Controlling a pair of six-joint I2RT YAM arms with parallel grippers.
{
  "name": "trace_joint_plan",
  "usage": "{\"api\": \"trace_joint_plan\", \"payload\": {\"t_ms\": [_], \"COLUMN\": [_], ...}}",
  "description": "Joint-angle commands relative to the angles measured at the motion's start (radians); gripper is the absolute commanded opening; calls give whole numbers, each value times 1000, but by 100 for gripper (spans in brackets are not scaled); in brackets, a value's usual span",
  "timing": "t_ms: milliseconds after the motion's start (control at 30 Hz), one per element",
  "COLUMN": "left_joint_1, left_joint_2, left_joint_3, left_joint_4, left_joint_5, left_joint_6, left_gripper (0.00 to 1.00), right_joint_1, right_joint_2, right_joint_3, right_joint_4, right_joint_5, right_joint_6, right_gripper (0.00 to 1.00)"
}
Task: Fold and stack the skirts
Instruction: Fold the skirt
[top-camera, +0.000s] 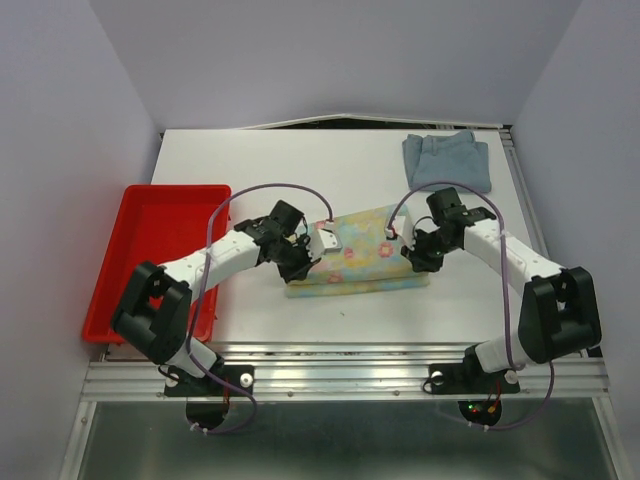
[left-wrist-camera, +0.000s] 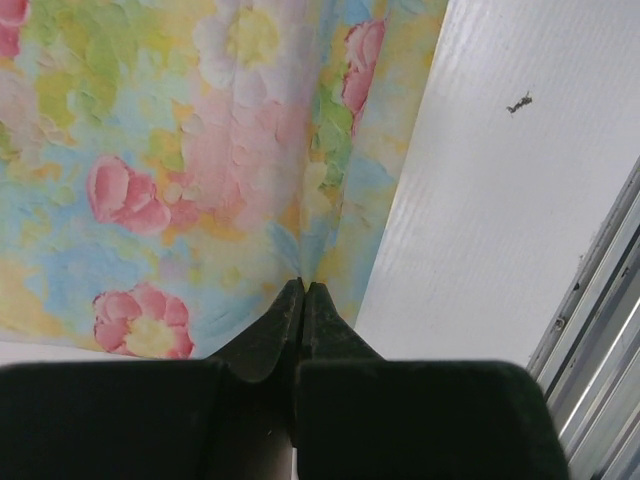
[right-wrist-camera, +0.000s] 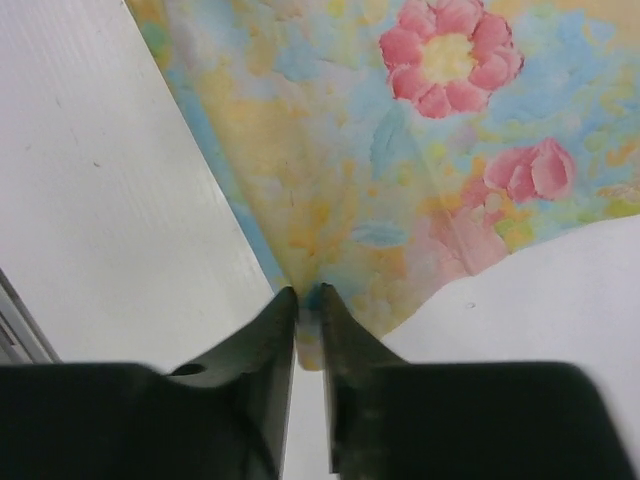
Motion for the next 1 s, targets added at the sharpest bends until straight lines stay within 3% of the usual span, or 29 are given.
{"api": "trace_joint_plan", "payload": {"t_ms": [0,67,133,300,400,433,500,567,767,867,967], "left_joint_1": [-28,-39,-42,-46,-45,-45,-45,-43,-11,45,69], "left_joint_2": [16,27,31,-11,-77,-128,-192,-208,-13,105,228], "left_joint_3": [-35,-38,-38,-21,-10,4,19,19,45,86,119], "left_joint_4": [-18,-8,-4,-15,-37,-38,-37,-5,-56,-113,-184], "left_joint_5": [1,-2,1,-12,-8,-6,17,33,257,404,452], "left_joint_6": [11,11,11,-3,-27,-42,-78,-124,-184,-164,-127], "left_gripper": [8,16,25,54,64,76,81,77,33,27,21], "right_joint_1": [18,18,18,18,18,18,18,18,18,18,18], "right_joint_2": [7,10,10,22,56,68,100,125,196,234,283], "right_joint_3": [1,57,97,232,294,301,308,302,150,104,81], "right_joint_4": [-1,-21,-24,-36,2,25,53,73,226,244,254], "right_joint_5": [8,3,0,-116,-193,-213,-282,-337,-552,-566,-528], "right_joint_6": [-7,24,78,249,429,466,610,685,903,923,931], "right_gripper": [41,57,60,61,60,59,59,58,57,57,57]}}
